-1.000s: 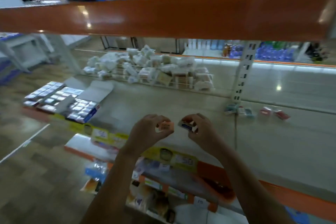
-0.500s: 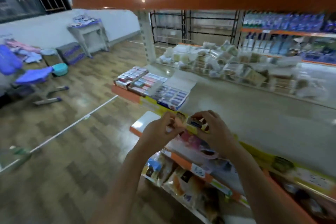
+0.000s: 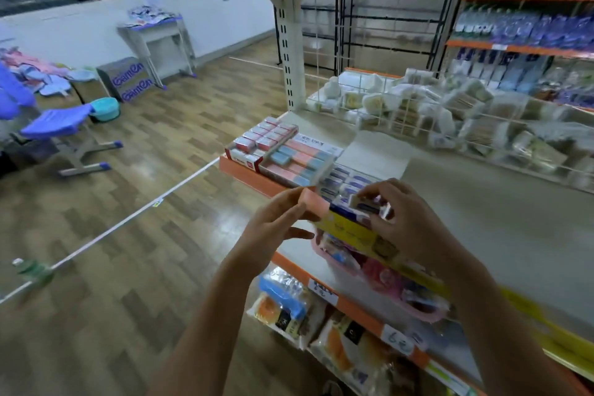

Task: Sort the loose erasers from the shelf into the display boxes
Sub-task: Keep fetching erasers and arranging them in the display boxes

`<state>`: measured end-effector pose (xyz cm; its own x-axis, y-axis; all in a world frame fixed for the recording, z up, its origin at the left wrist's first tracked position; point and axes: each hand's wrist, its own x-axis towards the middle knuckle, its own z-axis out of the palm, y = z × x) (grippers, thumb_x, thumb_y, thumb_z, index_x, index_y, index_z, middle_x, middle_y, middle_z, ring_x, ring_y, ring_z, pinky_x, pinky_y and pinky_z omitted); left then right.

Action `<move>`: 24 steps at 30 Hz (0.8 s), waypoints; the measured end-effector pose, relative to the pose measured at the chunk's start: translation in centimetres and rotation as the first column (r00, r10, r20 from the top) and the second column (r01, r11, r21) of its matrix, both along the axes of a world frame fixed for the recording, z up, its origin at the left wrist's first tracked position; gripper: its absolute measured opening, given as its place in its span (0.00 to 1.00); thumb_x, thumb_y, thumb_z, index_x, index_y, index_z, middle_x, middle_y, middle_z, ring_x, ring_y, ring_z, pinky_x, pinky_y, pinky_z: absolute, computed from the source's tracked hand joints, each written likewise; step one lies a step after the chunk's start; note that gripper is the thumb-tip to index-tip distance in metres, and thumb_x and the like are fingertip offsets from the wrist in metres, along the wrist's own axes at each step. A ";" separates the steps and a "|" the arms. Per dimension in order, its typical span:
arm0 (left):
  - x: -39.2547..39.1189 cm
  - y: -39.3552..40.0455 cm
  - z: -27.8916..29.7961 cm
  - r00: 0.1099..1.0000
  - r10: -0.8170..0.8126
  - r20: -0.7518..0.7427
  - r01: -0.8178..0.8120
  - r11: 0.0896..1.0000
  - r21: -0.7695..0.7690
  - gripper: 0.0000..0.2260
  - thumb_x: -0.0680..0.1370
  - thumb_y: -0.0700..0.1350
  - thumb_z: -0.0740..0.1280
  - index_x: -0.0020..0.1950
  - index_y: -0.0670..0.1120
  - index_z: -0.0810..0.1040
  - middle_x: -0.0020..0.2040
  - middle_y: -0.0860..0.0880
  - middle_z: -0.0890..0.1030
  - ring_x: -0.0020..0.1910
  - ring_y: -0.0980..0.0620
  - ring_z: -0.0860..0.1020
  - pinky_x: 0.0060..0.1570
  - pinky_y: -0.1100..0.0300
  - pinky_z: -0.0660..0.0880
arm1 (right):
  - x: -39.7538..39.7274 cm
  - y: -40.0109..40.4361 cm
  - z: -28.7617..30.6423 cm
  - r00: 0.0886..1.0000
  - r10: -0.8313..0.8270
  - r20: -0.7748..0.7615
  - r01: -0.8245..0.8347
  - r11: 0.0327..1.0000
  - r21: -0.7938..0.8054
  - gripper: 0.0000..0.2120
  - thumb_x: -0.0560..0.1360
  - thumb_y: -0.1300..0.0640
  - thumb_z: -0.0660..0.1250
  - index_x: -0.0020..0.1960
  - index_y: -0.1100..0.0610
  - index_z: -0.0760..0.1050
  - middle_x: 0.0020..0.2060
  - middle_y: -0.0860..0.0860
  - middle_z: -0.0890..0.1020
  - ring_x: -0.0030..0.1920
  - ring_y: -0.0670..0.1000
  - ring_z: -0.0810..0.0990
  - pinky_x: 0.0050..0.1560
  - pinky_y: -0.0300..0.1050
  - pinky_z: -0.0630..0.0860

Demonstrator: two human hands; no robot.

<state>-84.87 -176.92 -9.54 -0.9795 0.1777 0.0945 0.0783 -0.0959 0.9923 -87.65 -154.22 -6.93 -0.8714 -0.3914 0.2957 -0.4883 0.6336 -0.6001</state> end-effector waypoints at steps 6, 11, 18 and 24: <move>-5.3 -2.4 0.8 0.994 -0.082 0.070 0.081 0.997 0.020 0.12 0.75 0.47 0.68 0.58 0.55 0.79 0.50 0.48 0.83 0.50 0.48 0.82 0.43 0.60 0.78 | -4.0 -1.0 0.1 0.999 -0.049 0.017 0.049 0.997 0.052 0.15 0.72 0.66 0.65 0.55 0.53 0.75 0.47 0.44 0.73 0.49 0.44 0.70 0.44 0.27 0.64; -8.7 -3.1 1.4 0.975 -0.178 0.131 0.177 0.984 0.017 0.14 0.73 0.50 0.68 0.59 0.54 0.79 0.49 0.48 0.83 0.47 0.49 0.81 0.42 0.57 0.79 | -5.8 -2.0 -0.2 0.991 -0.118 0.065 0.115 0.992 0.047 0.13 0.71 0.66 0.65 0.51 0.50 0.72 0.47 0.44 0.74 0.46 0.43 0.72 0.43 0.27 0.66; -12.5 -3.8 2.4 0.904 -0.372 0.211 0.375 0.926 0.026 0.13 0.76 0.49 0.63 0.59 0.56 0.80 0.53 0.42 0.81 0.48 0.44 0.82 0.39 0.59 0.80 | -6.4 -4.0 -0.4 0.968 -0.218 0.128 0.207 0.974 0.094 0.15 0.72 0.64 0.66 0.49 0.46 0.70 0.44 0.40 0.73 0.46 0.39 0.72 0.45 0.28 0.68; -15.6 -4.8 2.5 0.798 -0.558 0.230 0.577 0.816 -0.024 0.13 0.81 0.43 0.58 0.57 0.57 0.79 0.47 0.50 0.83 0.45 0.50 0.82 0.33 0.62 0.78 | -5.7 -6.7 0.3 0.901 -0.401 0.165 0.398 0.916 0.052 0.15 0.71 0.66 0.67 0.48 0.47 0.72 0.44 0.41 0.74 0.45 0.37 0.73 0.43 0.25 0.67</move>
